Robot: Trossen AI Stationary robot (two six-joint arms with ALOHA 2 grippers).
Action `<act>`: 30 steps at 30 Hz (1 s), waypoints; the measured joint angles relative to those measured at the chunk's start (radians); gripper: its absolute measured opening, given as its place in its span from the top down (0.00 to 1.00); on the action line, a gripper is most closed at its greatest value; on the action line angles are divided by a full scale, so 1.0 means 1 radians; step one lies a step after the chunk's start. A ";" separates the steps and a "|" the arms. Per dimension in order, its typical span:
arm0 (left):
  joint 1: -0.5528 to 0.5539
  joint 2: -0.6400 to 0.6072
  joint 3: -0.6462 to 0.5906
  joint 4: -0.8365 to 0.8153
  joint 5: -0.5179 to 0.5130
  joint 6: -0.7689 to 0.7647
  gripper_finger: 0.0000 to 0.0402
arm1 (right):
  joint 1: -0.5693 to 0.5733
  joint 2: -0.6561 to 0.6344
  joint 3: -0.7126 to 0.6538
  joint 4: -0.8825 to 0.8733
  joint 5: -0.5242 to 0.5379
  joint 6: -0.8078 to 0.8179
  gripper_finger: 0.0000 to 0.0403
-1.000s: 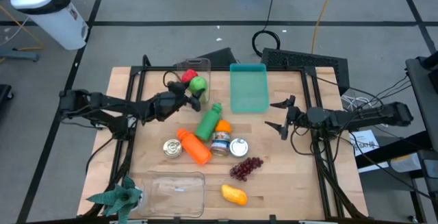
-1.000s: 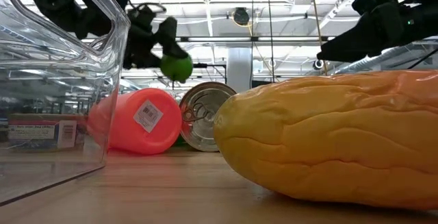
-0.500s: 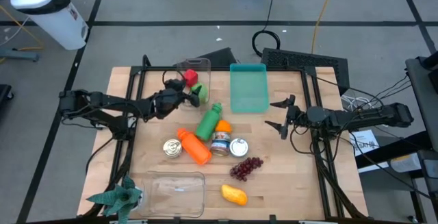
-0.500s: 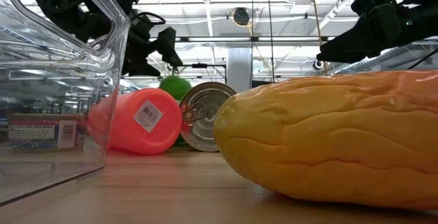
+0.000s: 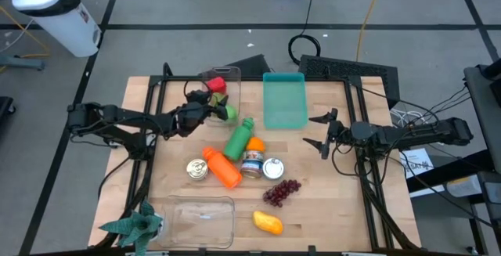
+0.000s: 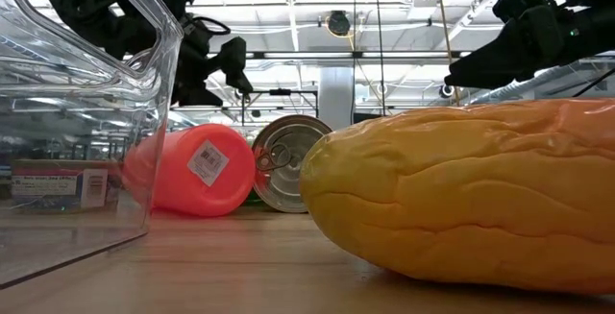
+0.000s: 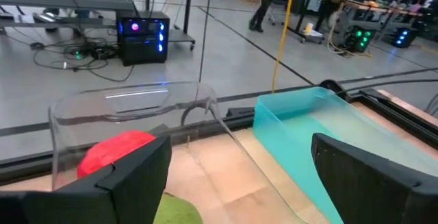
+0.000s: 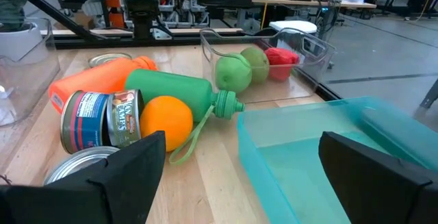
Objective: Pick & Place Food Item
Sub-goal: Put the purple grapes into the top transparent bin
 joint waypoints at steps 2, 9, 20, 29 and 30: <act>-0.012 0.000 0.000 0.005 0.000 -0.001 0.11 | 0.000 0.000 0.000 0.000 0.000 0.000 0.10; -0.069 -0.003 0.000 0.036 0.004 0.004 0.13 | 0.000 0.000 0.000 0.000 0.000 0.000 0.10; -0.159 -0.129 0.001 0.043 0.273 0.208 0.11 | 0.006 0.042 0.000 0.002 -0.086 0.042 0.10; -0.183 -0.128 0.001 0.031 0.288 0.210 0.11 | 0.116 0.307 0.068 0.114 -0.261 0.080 0.10; -0.183 -0.126 0.001 0.025 0.288 0.203 0.10 | 0.138 0.346 0.088 0.114 -0.260 0.074 0.10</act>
